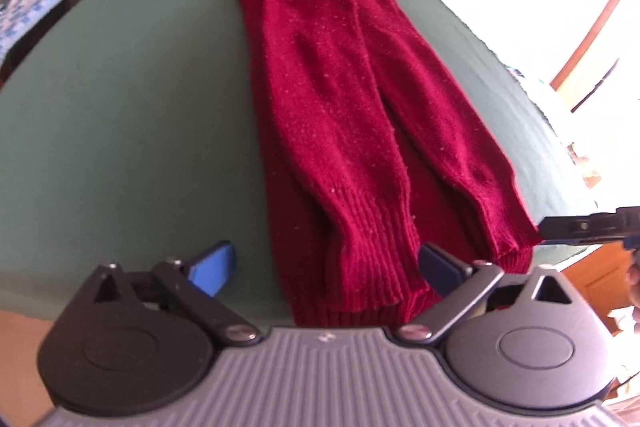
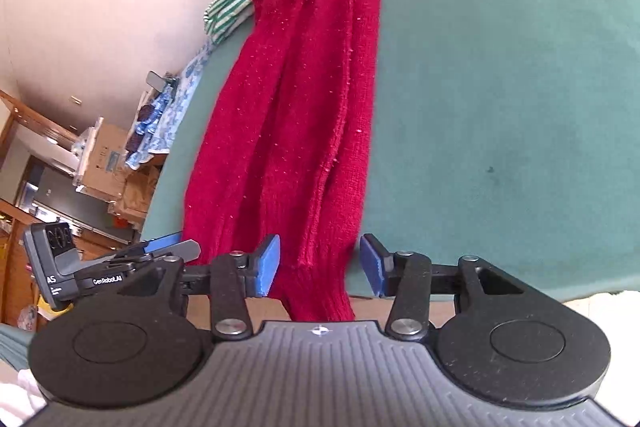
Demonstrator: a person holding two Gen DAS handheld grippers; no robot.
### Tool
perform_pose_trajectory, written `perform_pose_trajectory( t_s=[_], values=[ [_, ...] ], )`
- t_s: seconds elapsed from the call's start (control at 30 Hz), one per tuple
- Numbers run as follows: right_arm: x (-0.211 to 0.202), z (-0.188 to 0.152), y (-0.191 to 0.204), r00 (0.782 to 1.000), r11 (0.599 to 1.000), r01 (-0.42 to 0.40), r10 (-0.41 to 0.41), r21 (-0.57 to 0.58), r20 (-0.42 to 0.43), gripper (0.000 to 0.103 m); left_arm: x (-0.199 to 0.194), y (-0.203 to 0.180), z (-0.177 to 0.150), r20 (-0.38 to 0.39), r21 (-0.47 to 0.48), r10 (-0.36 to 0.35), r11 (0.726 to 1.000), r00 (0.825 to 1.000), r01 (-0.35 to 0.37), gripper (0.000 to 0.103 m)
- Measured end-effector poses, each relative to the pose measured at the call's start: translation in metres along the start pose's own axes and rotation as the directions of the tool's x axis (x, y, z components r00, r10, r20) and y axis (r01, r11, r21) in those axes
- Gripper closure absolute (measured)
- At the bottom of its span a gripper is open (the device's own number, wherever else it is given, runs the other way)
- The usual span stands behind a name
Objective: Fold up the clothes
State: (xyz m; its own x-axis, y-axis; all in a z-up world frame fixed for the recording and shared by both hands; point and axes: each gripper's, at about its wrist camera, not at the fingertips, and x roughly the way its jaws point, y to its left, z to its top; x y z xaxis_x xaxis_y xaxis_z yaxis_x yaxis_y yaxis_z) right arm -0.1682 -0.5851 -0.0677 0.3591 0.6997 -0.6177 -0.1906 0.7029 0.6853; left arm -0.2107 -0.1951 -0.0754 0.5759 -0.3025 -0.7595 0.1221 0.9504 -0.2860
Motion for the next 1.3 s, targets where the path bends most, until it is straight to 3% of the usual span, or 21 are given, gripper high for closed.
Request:
perform_pose_trajectory(
  t_s=[0.13, 0.23, 0.33, 0.4, 0.5, 0.67, 0.77, 0.83, 0.9, 1.03, 1.13, 1.3],
  values=[
    [0.012, 0.004, -0.008, 0.996, 0.994, -0.091, 0.091, 0.057, 0.003, 0.055, 0.003, -0.004, -0.003, 0.015, 0.083, -0.005, 0.997, 1.0, 0.004, 0.001],
    [0.021, 0.006, -0.008, 0.992, 0.988, -0.127, 0.126, 0.092, 0.011, 0.055, 0.003, -0.003, -0.001, 0.0, 0.066, -0.018, 0.998, 1.0, 0.018, 0.002],
    [0.025, 0.006, -0.003, 0.991, 0.987, -0.135, 0.135, 0.084, 0.003, 0.055, 0.002, -0.002, 0.002, -0.012, 0.022, -0.105, 0.994, 0.994, 0.106, 0.005],
    [0.024, 0.006, -0.002, 0.991, 0.987, -0.135, 0.137, 0.082, -0.014, 0.055, 0.003, -0.008, 0.0, -0.008, 0.033, -0.102, 0.994, 0.995, 0.103, 0.01],
    [0.016, 0.002, -0.006, 0.989, 0.985, -0.141, 0.144, 0.102, -0.031, 0.055, -0.003, -0.01, -0.007, 0.009, 0.035, -0.075, 0.997, 0.997, 0.075, 0.027],
    [0.017, 0.0, -0.009, 0.987, 0.98, -0.155, 0.158, 0.122, -0.019, 0.056, -0.01, 0.014, -0.008, 0.025, -0.107, -0.132, 0.985, 0.991, 0.133, 0.04],
    [0.026, 0.002, -0.005, 0.985, 0.979, -0.167, 0.169, 0.115, -0.009, 0.056, -0.006, 0.023, -0.006, 0.051, -0.18, -0.148, 0.971, 0.988, 0.155, 0.055],
    [0.031, 0.004, -0.004, 0.984, 0.977, -0.177, 0.179, 0.117, -0.006, 0.056, -0.003, 0.029, -0.006, 0.051, -0.214, -0.155, 0.963, 0.987, 0.163, 0.087],
    [0.032, 0.003, -0.004, 0.985, 0.979, -0.172, 0.174, 0.113, -0.004, 0.06, -0.002, 0.035, -0.007, 0.045, -0.253, -0.171, 0.951, 0.984, 0.177, 0.089],
    [0.028, -0.002, -0.011, 0.989, 0.98, -0.146, 0.149, 0.132, -0.013, 0.087, -0.004, 0.037, -0.009, 0.035, -0.282, -0.161, 0.945, 0.986, 0.165, 0.089],
    [0.025, -0.006, -0.019, 0.985, 0.969, -0.167, 0.172, 0.183, -0.015, 0.086, -0.006, 0.029, -0.009, 0.029, -0.282, -0.127, 0.95, 0.991, 0.13, 0.089],
    [0.026, -0.005, -0.019, 0.983, 0.967, -0.179, 0.185, 0.182, -0.016, 0.083, -0.009, 0.029, -0.007, 0.014, -0.299, -0.13, 0.946, 0.991, 0.128, 0.088]
  ],
)
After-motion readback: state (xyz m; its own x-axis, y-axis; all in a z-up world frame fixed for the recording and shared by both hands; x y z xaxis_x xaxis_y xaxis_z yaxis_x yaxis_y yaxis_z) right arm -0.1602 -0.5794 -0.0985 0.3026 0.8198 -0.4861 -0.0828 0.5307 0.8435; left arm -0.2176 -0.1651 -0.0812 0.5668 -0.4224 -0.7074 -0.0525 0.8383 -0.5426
